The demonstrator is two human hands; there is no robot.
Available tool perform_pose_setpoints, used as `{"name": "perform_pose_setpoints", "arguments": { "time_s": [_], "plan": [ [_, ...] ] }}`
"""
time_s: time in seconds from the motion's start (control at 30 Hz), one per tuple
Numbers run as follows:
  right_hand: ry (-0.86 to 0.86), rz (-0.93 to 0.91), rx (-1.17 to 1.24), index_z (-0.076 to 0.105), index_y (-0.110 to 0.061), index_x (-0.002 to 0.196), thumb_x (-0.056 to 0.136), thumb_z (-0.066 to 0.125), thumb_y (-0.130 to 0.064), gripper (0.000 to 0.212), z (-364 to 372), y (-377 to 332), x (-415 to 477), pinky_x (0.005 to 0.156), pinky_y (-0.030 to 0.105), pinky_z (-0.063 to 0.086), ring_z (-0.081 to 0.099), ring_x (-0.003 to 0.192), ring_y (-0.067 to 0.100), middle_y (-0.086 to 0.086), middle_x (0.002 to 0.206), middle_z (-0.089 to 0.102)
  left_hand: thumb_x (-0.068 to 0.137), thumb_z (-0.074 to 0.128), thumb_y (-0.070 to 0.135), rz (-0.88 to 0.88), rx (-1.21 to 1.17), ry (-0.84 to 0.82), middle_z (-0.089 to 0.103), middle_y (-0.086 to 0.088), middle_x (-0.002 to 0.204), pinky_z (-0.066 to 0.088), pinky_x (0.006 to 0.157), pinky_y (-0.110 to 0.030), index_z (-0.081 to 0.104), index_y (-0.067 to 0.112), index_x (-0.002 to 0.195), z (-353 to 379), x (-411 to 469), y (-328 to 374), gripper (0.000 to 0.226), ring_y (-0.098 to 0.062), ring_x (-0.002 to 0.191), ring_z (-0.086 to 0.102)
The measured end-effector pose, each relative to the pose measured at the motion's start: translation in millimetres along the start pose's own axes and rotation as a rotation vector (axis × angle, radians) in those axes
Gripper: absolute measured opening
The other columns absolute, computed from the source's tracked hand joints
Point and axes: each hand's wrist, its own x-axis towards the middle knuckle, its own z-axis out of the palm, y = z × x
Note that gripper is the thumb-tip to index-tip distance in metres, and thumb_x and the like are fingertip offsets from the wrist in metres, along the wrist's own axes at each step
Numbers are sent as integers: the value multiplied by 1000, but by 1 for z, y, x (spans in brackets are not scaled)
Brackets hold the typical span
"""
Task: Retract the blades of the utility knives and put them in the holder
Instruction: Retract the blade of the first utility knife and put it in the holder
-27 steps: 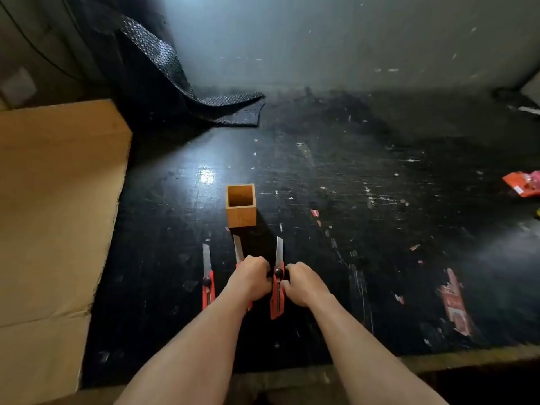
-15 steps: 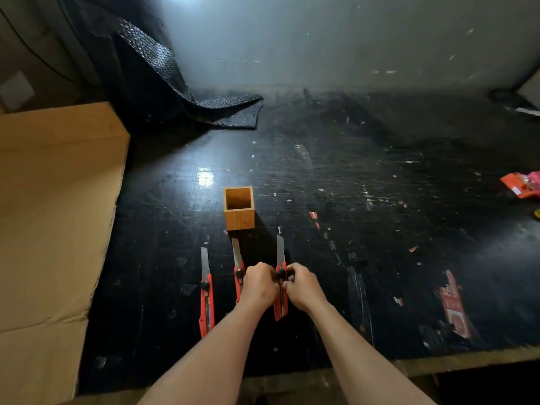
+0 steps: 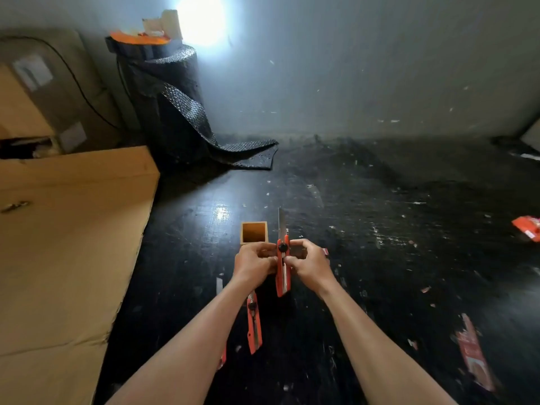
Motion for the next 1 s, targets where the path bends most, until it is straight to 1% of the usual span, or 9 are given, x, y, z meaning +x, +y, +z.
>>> {"name": "perform_pose_setpoints", "arguments": {
  "time_s": [0.07, 0.13, 0.23, 0.33, 0.5, 0.57, 0.77, 0.87, 1.0],
  "plan": [
    [-29, -42, 39, 65, -16, 120, 94, 71, -8, 28, 0, -18, 5, 83, 40, 65, 75, 98, 18, 5, 110, 75, 91, 70, -8, -17, -111, -45, 78, -16, 105, 66, 81, -43, 71, 1, 122, -16, 3, 16, 33, -30, 94, 79],
    [-58, -85, 81, 63, -15, 122, 96, 68, -7, 27, 1, -35, 9, 79, 40, 66, 76, 98, 22, 9, 111, 74, 93, 65, -12, -15, -208, -94, 76, -22, 109, 67, 76, -42, 68, 0, 122, -32, 1, 31, 32, -35, 95, 77],
    [-83, -150, 97, 61, -14, 125, 98, 65, -4, 29, 4, -59, 11, 76, 39, 67, 77, 92, 24, 13, 105, 73, 93, 63, -15, 19, -294, -127, 78, -21, 105, 67, 71, -41, 68, 2, 120, -52, -5, 47, 33, -32, 85, 79],
    [-81, -242, 53, 56, -21, 132, 97, 63, -4, 39, 10, -78, 14, 75, 40, 67, 78, 87, 24, 15, 100, 75, 91, 64, -16, 70, -304, -104, 81, -17, 96, 67, 71, -39, 69, 4, 121, -67, -7, 58, 37, -28, 81, 81],
    [-80, -423, -15, 62, -23, 125, 100, 62, -10, 28, 14, -107, 13, 67, 24, 63, 78, 82, 12, 6, 96, 76, 90, 71, -8, 145, -323, -63, 81, -23, 99, 66, 78, -43, 69, 3, 123, -85, -9, 80, 34, -35, 87, 80],
    [-64, -450, -29, 64, -23, 120, 101, 62, -12, 23, 14, -116, 13, 66, 22, 63, 77, 81, 9, 2, 96, 76, 89, 71, -8, 160, -329, -60, 81, -22, 97, 67, 77, -42, 70, 2, 121, -89, -13, 88, 33, -34, 84, 80],
    [-100, -438, -42, 66, -26, 116, 100, 64, -16, 19, 8, -127, 15, 79, 34, 66, 76, 92, 16, 1, 102, 75, 91, 67, -11, 146, -363, -73, 82, -18, 92, 66, 72, -38, 73, 4, 116, -93, -19, 100, 29, -29, 80, 81],
    [-139, -435, -37, 65, -30, 111, 99, 64, -12, 21, 4, -129, 14, 80, 35, 65, 76, 94, 17, 1, 104, 74, 91, 67, -12, 131, -400, -86, 82, -20, 95, 66, 72, -39, 74, 4, 115, -94, -20, 103, 30, -31, 82, 81],
    [-189, -425, -9, 66, -24, 110, 99, 64, -8, 20, 0, -128, 12, 81, 40, 66, 77, 93, 21, 7, 105, 74, 89, 67, -13, 107, -426, -83, 81, -22, 102, 66, 77, -41, 74, 4, 118, -95, -18, 105, 34, -36, 90, 80]
  ]
}}
